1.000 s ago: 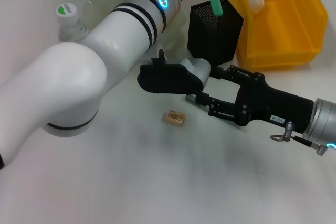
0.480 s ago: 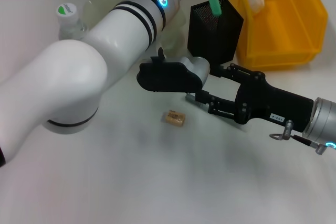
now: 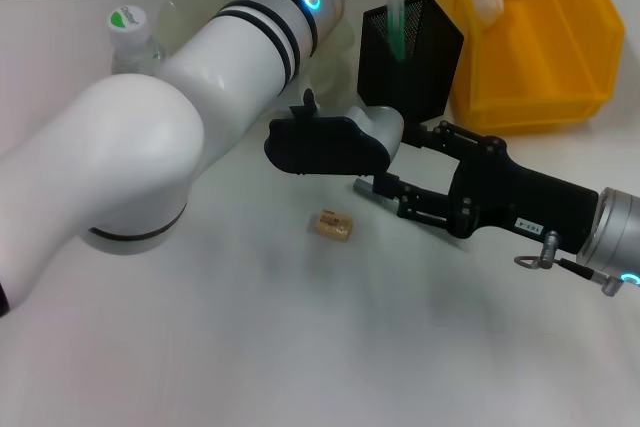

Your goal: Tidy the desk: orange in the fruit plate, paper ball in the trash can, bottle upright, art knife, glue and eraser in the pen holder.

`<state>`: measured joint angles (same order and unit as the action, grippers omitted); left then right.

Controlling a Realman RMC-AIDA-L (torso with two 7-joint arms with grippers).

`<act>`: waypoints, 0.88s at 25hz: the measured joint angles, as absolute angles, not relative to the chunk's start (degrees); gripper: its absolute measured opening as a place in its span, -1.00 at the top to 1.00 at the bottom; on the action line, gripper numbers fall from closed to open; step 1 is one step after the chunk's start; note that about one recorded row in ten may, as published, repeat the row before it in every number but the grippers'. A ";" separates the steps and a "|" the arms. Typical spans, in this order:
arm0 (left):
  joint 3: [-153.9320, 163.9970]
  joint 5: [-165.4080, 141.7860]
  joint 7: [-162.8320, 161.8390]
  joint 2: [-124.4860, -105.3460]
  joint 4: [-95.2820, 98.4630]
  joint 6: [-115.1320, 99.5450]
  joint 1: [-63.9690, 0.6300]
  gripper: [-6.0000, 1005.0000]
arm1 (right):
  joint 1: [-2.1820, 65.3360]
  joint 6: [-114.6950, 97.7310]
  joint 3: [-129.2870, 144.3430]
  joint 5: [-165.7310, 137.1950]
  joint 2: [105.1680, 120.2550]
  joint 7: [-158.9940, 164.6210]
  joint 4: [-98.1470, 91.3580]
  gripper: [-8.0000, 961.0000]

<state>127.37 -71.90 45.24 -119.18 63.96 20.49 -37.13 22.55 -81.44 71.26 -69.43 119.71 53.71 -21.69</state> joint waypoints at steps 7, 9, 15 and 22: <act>127.35 -71.98 44.86 -119.18 64.87 20.46 -36.56 0.24 | 22.59 -81.68 71.10 -69.32 119.71 53.20 -20.89 -0.59; 127.35 -71.99 44.01 -119.17 65.29 20.47 -36.36 -0.08 | 22.59 -81.69 71.10 -69.31 119.71 53.18 -20.84 -0.59; 126.03 -71.79 31.72 -119.17 68.29 20.43 -35.45 -0.36 | 22.59 -81.83 71.31 -69.27 119.71 53.69 -20.65 -0.59; 120.63 -71.43 5.44 -119.17 70.97 17.83 -33.05 -0.36 | 22.08 -82.61 70.32 -69.25 119.34 55.67 -19.80 -0.59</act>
